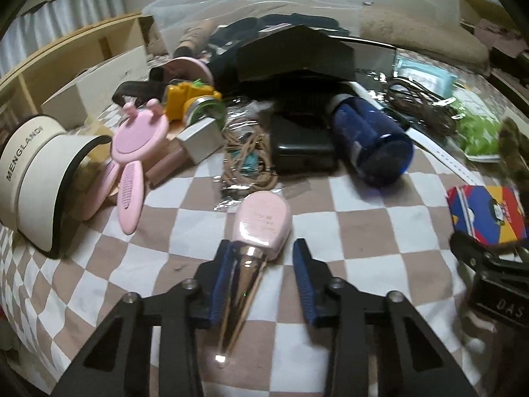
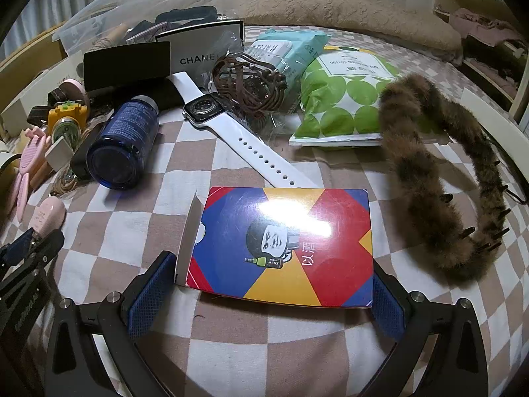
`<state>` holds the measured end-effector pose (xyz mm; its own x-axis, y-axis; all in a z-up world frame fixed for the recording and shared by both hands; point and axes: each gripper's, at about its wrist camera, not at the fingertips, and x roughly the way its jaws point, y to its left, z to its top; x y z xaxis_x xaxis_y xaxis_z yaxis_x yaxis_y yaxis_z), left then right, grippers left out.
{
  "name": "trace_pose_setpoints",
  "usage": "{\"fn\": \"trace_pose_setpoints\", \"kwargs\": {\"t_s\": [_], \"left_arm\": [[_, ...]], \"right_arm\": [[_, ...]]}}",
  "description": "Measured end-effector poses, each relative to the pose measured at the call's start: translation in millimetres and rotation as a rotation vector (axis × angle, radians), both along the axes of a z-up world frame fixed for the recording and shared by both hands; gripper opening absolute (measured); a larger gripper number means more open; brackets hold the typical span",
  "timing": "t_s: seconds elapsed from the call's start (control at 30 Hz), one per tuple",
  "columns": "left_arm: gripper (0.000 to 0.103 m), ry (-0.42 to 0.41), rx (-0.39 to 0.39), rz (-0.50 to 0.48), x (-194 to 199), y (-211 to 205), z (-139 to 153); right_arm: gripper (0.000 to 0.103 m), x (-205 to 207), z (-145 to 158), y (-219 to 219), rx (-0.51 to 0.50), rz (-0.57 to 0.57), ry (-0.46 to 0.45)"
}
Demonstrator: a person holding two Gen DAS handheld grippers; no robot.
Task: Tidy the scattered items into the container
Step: 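Close the left tool on the brush handle while the right tool grips the colourful box, then lift the brush with the left tool while the right tool lifts the box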
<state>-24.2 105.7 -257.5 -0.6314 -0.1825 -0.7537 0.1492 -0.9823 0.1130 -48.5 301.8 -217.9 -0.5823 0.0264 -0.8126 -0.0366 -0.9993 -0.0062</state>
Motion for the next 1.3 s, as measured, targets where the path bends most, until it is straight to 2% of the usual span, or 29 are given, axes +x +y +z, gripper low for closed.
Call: {"fn": "trace_pose_setpoints", "kwargs": {"t_s": [0.13, 0.27, 0.4, 0.6, 0.7, 0.77, 0.97, 1.13, 1.23, 1.3], "left_arm": [[0.032, -0.002, -0.014, -0.011, -6, 3, -1], [0.049, -0.009, 0.0, 0.002, -16, 1, 0], [0.053, -0.019, 0.043, 0.008, -26, -4, 0], [0.052, -0.022, 0.081, -0.008, -28, -5, 0], [0.041, -0.025, 0.115, -0.03, -28, -7, 0], [0.038, -0.026, 0.125, -0.042, -26, -6, 1], [0.037, -0.026, 0.176, -0.054, -23, -10, 5], [0.037, -0.024, 0.178, -0.067, -17, -9, 8], [0.037, -0.024, 0.188, -0.066, -14, -11, 10], [0.037, -0.028, 0.197, -0.067, -14, -12, 11]], "right_arm": [[0.103, -4, 0, -1, 0.01, 0.001, -0.02], [0.103, -6, 1, -1, -0.005, 0.0, -0.021], [0.103, -8, 0, -3, -0.01, 0.0, -0.02], [0.103, -13, -3, -5, -0.008, -0.004, -0.029], [0.103, -13, -3, -7, -0.011, -0.007, -0.029], [0.103, -13, -2, -9, -0.007, -0.008, -0.028], [0.103, -8, -1, -14, -0.019, -0.008, 0.012], [0.103, 0, 2, -15, -0.056, -0.009, 0.057], [0.098, 2, 5, -2, -0.107, -0.013, 0.086], [0.091, 0, 8, 12, -0.149, -0.026, 0.102]]}}
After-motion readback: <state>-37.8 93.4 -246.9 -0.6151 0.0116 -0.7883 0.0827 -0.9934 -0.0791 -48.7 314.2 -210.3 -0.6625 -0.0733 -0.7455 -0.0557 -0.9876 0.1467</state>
